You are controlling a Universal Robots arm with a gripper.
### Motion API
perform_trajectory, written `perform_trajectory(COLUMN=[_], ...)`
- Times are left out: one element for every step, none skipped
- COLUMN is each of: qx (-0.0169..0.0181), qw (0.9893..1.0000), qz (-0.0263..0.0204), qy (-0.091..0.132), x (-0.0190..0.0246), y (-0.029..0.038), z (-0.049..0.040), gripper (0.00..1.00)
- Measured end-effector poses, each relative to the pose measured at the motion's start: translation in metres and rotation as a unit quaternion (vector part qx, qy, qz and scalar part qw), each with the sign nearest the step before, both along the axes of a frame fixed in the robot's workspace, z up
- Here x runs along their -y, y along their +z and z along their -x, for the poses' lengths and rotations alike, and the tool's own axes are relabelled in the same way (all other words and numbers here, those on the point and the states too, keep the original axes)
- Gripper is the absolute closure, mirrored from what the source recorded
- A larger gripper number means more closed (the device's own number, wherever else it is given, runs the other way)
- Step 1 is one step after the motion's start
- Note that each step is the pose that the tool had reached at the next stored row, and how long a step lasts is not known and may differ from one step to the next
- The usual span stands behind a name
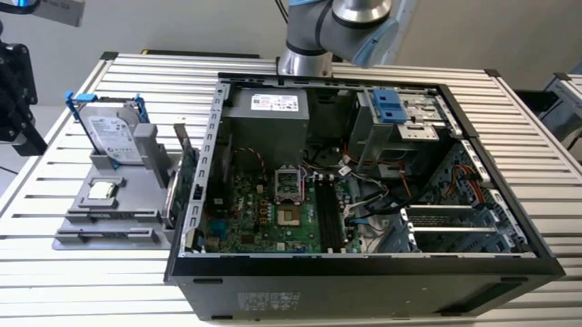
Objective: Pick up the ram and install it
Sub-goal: 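Pick up the ram and move it above insertion slot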
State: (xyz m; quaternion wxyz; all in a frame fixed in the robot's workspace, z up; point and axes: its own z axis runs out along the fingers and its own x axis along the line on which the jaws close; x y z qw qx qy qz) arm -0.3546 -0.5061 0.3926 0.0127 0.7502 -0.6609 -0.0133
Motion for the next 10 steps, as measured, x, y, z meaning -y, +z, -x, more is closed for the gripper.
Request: perform_trajectory(qx=[0.0000, 0.0000, 0.0000, 0.0000, 0.0000, 0.0000, 0.0000, 0.0000, 0.0000, 0.0000], qw=[1.0000, 1.0000, 1.0000, 1.0000, 1.0000, 1.0000, 1.0000, 1.0000, 1.0000, 1.0000], qz=[0.0000, 0.0000, 0.0000, 0.0000, 0.0000, 0.0000, 0.0000, 0.0000, 0.0000, 0.0000], qy=[0.000, 0.000, 0.001, 0.001, 0.001, 0.001, 0.002, 0.002, 0.002, 0.002], x=[0.0000, 0.0000, 0.0000, 0.0000, 0.0000, 0.0000, 0.0000, 0.0000, 0.0000, 0.0000], y=[0.0000, 0.0000, 0.0000, 0.0000, 0.0000, 0.0000, 0.0000, 0.0000, 0.0000, 0.0000], z=[0.0000, 0.0000, 0.0000, 0.0000, 0.0000, 0.0000, 0.0000, 0.0000, 0.0000, 0.0000], gripper=[1.00, 1.00, 1.00, 1.00, 0.00, 0.00, 0.00, 0.00, 0.00, 0.00])
